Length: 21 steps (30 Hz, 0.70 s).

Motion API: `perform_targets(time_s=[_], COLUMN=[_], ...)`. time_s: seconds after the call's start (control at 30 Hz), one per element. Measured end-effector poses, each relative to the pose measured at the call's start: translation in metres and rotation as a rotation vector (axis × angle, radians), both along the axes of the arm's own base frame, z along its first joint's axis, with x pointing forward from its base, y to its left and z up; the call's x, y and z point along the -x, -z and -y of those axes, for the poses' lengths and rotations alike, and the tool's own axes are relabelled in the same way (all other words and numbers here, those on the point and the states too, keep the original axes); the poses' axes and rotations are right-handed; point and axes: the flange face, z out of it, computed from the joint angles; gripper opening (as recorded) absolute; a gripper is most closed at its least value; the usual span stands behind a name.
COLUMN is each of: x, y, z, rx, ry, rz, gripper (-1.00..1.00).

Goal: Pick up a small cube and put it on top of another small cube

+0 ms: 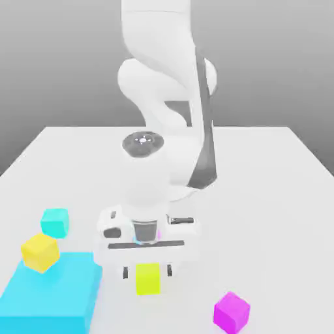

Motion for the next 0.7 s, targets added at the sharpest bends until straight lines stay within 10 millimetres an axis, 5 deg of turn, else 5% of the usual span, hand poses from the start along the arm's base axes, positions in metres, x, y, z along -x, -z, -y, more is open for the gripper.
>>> perform_targets(time_s=[0.17,0.37,0.7], x=[0.0,0.0,0.058], y=[0.0,-0.052,-0.098], z=[0.0,0.0,0.14], rx=[0.0,-0.001,0.039], ry=[0.0,0.0,0.106], rz=[0.0,0.0,-0.004], gripper=[-1.0,-1.0,-1.0])
